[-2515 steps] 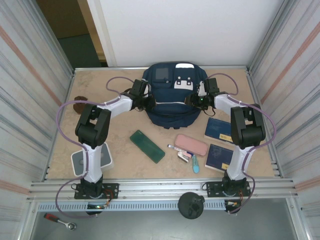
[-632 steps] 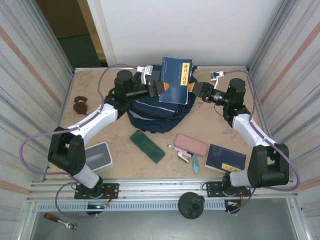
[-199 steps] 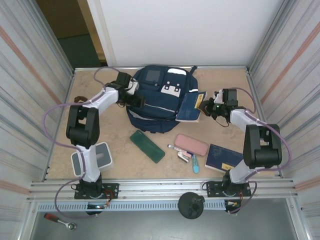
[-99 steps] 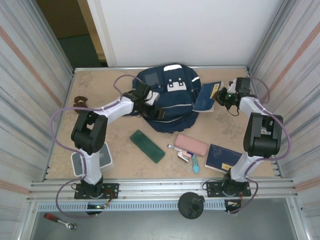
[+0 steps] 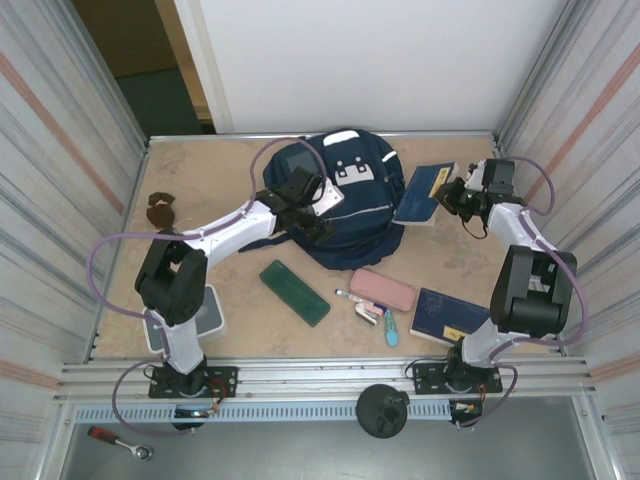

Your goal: Pack the student bag

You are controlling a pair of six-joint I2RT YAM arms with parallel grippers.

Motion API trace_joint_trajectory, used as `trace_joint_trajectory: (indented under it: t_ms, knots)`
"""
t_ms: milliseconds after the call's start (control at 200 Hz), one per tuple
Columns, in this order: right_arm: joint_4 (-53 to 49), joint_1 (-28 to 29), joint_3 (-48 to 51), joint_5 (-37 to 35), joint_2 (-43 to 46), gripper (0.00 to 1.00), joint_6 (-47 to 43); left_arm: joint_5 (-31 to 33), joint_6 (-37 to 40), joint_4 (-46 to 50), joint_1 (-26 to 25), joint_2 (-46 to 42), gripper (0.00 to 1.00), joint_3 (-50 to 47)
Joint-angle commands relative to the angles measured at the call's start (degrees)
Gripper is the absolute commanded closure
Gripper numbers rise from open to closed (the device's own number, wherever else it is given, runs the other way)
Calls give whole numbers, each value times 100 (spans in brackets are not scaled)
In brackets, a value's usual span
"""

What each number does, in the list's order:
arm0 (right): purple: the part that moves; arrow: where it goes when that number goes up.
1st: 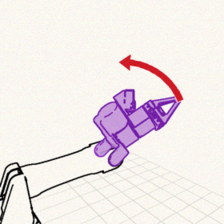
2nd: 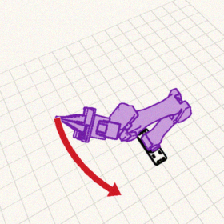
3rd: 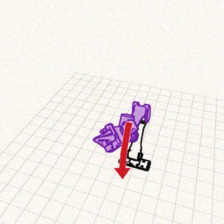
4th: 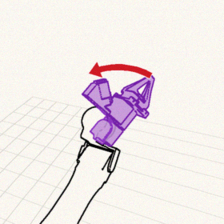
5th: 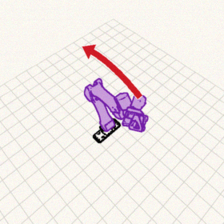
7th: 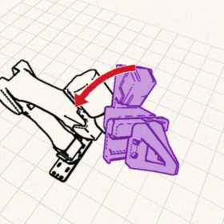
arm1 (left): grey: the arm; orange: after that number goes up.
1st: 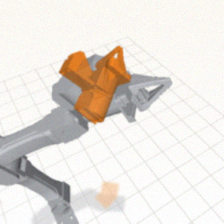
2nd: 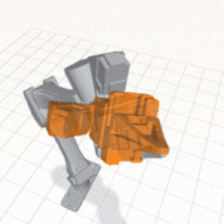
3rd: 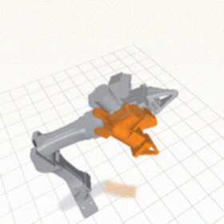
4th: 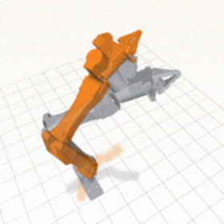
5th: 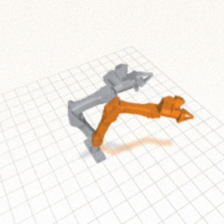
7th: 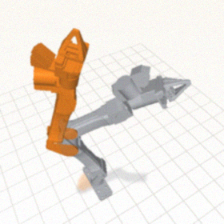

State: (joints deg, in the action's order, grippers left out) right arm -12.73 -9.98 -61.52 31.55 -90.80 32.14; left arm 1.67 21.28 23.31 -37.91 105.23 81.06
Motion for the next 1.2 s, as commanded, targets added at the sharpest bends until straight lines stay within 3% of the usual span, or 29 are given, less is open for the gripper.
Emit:
trace_joint_trajectory:
  t_ms: [0, 301, 907, 1067, 1197]
  knots:
    - [-222, 57, 160, 299, 442, 100, -220, 260, 828, 179, -35, 217, 25, 420]
    - [-364, 57, 473, 267, 772, 100, -348, -529, 1148, 815, -141, 845, 22, 1182]
    - [-476, 40, 439, 307, 814, 100, -425, -593, 1218, 1149, -311, 1921, 15, 1942]
    - [-476, 40, 482, 334, 861, 100, -427, -265, 1195, 1142, -342, 2050, 23, 2093]
    - [-462, 40, 576, 317, 949, 100, -415, -385, 1090, 1017, -366, 1875, 41, 1993]
